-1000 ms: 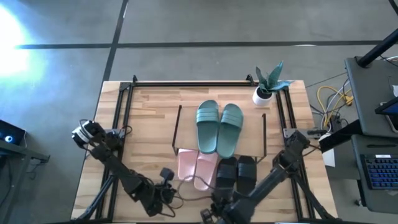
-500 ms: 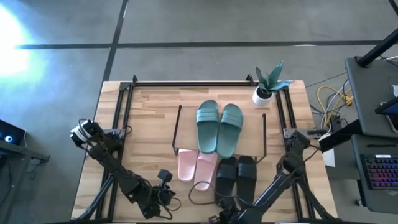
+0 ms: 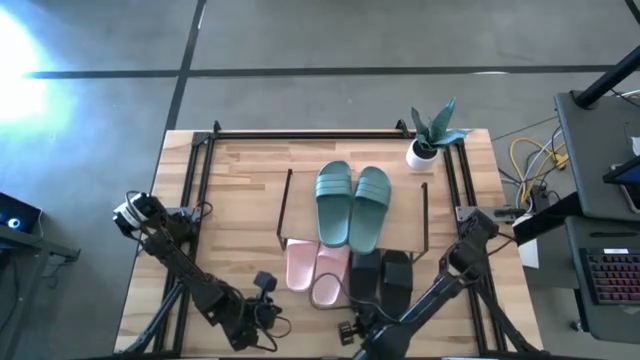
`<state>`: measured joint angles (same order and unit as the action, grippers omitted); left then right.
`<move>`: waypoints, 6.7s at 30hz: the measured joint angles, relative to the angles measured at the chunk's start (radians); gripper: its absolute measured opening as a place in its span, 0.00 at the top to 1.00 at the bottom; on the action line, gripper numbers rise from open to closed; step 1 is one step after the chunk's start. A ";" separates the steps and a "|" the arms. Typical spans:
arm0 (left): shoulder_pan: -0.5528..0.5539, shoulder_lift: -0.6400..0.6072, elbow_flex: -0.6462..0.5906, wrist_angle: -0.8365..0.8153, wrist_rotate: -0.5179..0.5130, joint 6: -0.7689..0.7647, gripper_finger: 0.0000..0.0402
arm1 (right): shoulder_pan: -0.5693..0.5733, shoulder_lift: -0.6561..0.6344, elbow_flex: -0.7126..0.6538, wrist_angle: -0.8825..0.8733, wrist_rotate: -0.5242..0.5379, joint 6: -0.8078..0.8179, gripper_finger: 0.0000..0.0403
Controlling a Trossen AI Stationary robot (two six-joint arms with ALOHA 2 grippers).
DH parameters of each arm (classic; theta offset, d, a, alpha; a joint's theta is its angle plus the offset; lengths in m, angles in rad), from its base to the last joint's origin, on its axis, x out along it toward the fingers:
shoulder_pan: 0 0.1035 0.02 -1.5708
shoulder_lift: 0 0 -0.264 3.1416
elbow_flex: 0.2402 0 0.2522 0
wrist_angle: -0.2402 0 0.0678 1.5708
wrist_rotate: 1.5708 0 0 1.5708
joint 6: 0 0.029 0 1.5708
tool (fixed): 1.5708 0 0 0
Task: Pick and place slides into the shelf
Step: Adjust the black slides under the shelf, then adjust the pink slides under the shelf, then adjust the black slides under the shelf
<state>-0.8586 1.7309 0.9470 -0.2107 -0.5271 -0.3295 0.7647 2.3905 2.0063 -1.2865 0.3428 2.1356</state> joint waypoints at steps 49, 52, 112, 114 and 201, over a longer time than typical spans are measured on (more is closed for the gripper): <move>0.015 0.000 -0.014 0.012 -0.001 -0.005 1.00 | 0.137 -0.017 0.008 -0.197 -0.271 0.059 0.93; 0.015 0.000 -0.014 0.012 -0.001 -0.005 1.00 | 0.125 -0.017 -0.026 -0.204 -0.266 0.038 0.93; 0.144 0.069 -0.021 0.031 -0.013 -0.117 1.00 | -0.171 -0.021 -0.052 0.485 0.022 -0.469 0.93; 0.137 0.069 -0.021 0.022 -0.030 -0.136 1.00 | -0.171 -0.017 -0.054 0.484 0.016 -0.470 0.93; -0.208 -0.095 -0.016 -0.253 -0.214 -0.756 1.00 | -0.216 -0.023 -0.052 0.289 0.183 -0.674 0.93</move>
<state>-1.0668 1.6356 0.9306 -0.4636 -0.7410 -1.0851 0.5489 2.3672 1.9547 -0.9977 0.5258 1.4612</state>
